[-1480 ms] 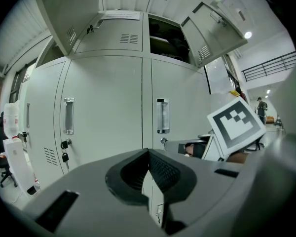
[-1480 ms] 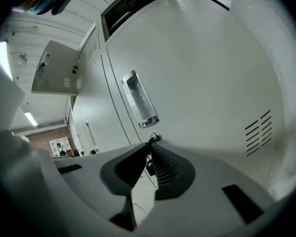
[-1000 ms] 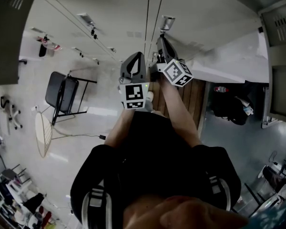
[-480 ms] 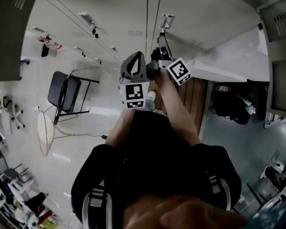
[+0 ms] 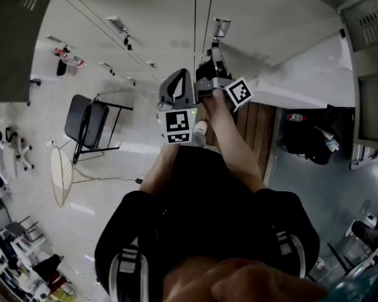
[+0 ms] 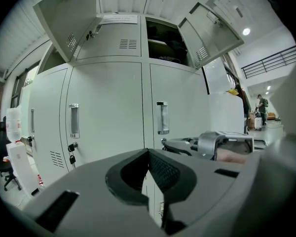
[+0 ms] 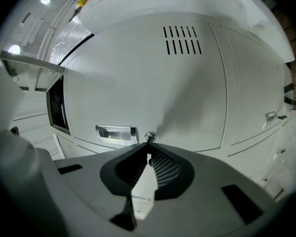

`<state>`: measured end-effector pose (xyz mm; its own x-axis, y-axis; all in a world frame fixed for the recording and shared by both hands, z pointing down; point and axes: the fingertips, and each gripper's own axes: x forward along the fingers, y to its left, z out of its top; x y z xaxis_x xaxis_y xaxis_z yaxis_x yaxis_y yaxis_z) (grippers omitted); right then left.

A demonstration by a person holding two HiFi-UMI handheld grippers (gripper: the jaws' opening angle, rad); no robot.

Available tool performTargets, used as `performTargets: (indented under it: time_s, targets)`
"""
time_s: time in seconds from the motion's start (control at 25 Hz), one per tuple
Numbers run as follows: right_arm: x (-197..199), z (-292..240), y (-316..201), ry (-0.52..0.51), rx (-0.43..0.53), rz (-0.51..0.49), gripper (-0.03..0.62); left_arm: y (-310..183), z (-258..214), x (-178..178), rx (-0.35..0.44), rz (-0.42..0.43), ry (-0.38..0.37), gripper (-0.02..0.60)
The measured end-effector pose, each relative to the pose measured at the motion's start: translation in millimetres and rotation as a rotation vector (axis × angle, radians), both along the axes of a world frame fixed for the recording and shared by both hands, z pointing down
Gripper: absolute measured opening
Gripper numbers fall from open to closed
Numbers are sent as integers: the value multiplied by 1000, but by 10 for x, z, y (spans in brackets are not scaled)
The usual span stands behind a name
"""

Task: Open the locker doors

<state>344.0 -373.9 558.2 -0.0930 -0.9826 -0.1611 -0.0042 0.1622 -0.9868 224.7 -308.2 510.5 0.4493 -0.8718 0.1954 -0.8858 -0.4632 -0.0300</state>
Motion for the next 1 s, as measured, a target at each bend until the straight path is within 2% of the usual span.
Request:
performTargets:
  time_s: [0.2, 0.36, 0.48, 0.76, 0.84, 1.0]
  targets:
    - [-1, -1, 6, 9, 1, -8, 40, 9, -3, 6, -1, 3, 2, 9]
    - [24, -36, 18, 72, 19, -16, 43, 0, -1, 16, -2, 9, 4, 9]
    - [66, -67, 68, 144, 36, -23, 82, -4, 0, 47, -2, 16, 9, 9]
    - [161, -256, 205, 447, 82, -44, 120, -24, -27, 157, 0, 36, 20, 9]
    - [161, -272, 251, 579, 61, -53, 129, -38, -30, 173, 2, 40, 23, 9]
    - [83, -434, 273, 925, 111, -91, 130, -112, -67, 201, 13, 49, 38, 9]
